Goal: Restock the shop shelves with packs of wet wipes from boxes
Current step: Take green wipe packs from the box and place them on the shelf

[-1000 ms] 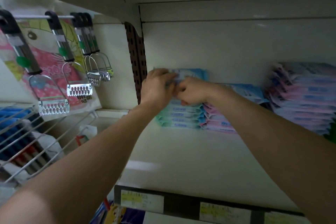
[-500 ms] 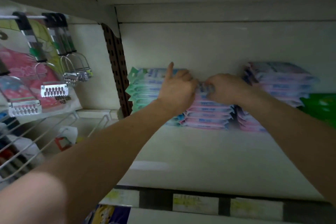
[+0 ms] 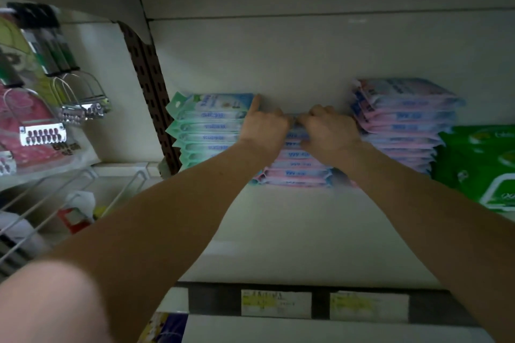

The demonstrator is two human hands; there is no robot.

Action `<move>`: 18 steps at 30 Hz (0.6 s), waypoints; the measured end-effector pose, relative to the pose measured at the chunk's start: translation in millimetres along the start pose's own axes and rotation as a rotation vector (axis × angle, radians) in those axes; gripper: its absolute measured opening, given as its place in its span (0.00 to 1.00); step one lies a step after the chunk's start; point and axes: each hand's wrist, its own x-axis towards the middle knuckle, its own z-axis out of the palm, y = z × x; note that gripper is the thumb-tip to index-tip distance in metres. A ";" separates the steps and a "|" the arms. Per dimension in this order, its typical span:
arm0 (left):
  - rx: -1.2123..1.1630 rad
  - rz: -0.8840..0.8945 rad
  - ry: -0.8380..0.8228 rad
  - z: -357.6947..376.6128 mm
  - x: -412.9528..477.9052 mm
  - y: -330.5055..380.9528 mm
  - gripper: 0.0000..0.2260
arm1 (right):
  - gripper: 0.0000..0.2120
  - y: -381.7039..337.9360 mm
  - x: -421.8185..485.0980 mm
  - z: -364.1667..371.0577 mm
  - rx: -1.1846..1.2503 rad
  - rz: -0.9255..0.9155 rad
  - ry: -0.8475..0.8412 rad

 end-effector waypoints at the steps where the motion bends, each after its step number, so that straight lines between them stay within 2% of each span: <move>1: 0.013 0.010 -0.003 1.0 -0.3 -0.8 0.18 | 0.19 2.4 0.2 -2.0 0.032 0.000 -0.022; 4: 0.041 0.027 -0.032 -1.7 1.0 -1.9 0.15 | 0.17 6.3 -2.7 -2.3 0.098 -0.002 -0.006; 9: 0.114 0.043 -0.120 -11.8 -0.1 3.1 0.14 | 0.16 1.3 -5.9 1.0 0.022 0.004 0.040; 11: 0.149 0.047 -0.110 -11.6 -2.3 4.2 0.15 | 0.13 -0.9 -9.2 -0.8 -0.002 -0.048 0.147; 13: 0.150 0.051 -0.112 -10.6 -5.5 2.9 0.16 | 0.07 -4.7 -18.3 -2.9 0.094 -0.069 0.255; 14: 0.150 0.053 -0.125 -9.3 -7.1 2.7 0.20 | 0.04 -8.5 -25.3 -6.0 0.152 -0.066 0.217; 15: 0.161 0.057 -0.135 -8.3 -9.0 3.0 0.26 | 0.06 -10.6 -31.5 -4.3 0.229 -0.050 0.118; 17: 0.219 0.070 -0.143 -5.8 -12.6 4.4 0.35 | 0.11 -10.8 -37.5 1.5 0.282 -0.033 -0.172; 18: 0.248 0.074 -0.142 -3.7 -13.9 5.4 0.36 | 0.11 -10.3 -38.5 4.9 0.271 -0.049 -0.315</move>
